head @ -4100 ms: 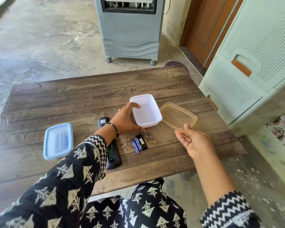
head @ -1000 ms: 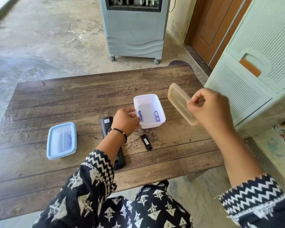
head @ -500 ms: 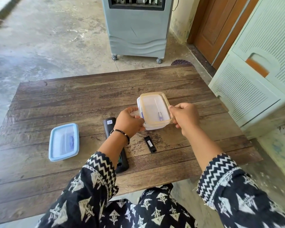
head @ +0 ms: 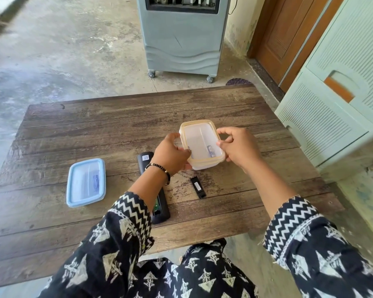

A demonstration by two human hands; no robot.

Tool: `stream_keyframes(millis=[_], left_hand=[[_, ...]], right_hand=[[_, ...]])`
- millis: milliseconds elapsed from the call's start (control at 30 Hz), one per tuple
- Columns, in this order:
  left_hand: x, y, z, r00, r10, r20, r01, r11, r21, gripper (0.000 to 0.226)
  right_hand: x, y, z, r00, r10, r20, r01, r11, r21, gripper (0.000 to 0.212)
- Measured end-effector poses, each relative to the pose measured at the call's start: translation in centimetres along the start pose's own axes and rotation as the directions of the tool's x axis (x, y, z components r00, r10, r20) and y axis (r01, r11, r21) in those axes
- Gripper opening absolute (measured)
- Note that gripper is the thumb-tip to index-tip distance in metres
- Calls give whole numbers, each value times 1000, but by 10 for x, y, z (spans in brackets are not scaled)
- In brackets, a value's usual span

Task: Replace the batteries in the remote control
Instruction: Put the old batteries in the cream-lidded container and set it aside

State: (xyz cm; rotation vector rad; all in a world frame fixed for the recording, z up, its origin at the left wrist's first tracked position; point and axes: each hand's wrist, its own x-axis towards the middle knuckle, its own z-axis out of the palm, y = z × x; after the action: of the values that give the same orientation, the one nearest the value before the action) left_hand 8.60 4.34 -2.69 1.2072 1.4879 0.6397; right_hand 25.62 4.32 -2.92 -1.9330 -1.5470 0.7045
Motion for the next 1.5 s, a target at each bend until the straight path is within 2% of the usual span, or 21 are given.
stream_keyframes(millis=[167,500,633,767,867,967,1033,1233,1367,1500], left_hand=[[-3,4,0,1000,12,4,-12,999,40,65],[-6,7,3,999,39,14,-41,989,140,69],[-2,4,4,996,90,15,-91,951,297,74],[1,1,5,994,110,27,-111,895,432,74],[4,1,7,995,93,45,-103,848,520,68],[8,8,9,995,70,66,-96,782,616,65],[8,12,11,996,56,74,-91,748,657,72],[2,7,11,993,-17,120,-56,813,580,80],[-4,9,6,965,-67,253,-69,868,492,106],[-9,6,7,953,-95,286,32,976,216,110]], right_hand=[[1,-3,-3,999,-52,18,53,997,-64,38],[-4,-4,-7,991,-103,86,119,969,-218,38],[-5,-6,-10,977,-97,188,135,971,-196,19],[-4,-7,-10,973,-77,216,121,973,-199,22],[-4,-3,-9,972,-60,227,113,967,-227,16],[-3,-2,-3,978,-30,206,89,954,-286,32],[-5,0,2,983,-21,184,68,966,-250,41],[-22,3,19,990,-95,108,125,939,-319,57],[-23,6,17,986,-101,136,144,922,-358,57],[-24,7,17,985,-96,143,144,913,-382,56]])
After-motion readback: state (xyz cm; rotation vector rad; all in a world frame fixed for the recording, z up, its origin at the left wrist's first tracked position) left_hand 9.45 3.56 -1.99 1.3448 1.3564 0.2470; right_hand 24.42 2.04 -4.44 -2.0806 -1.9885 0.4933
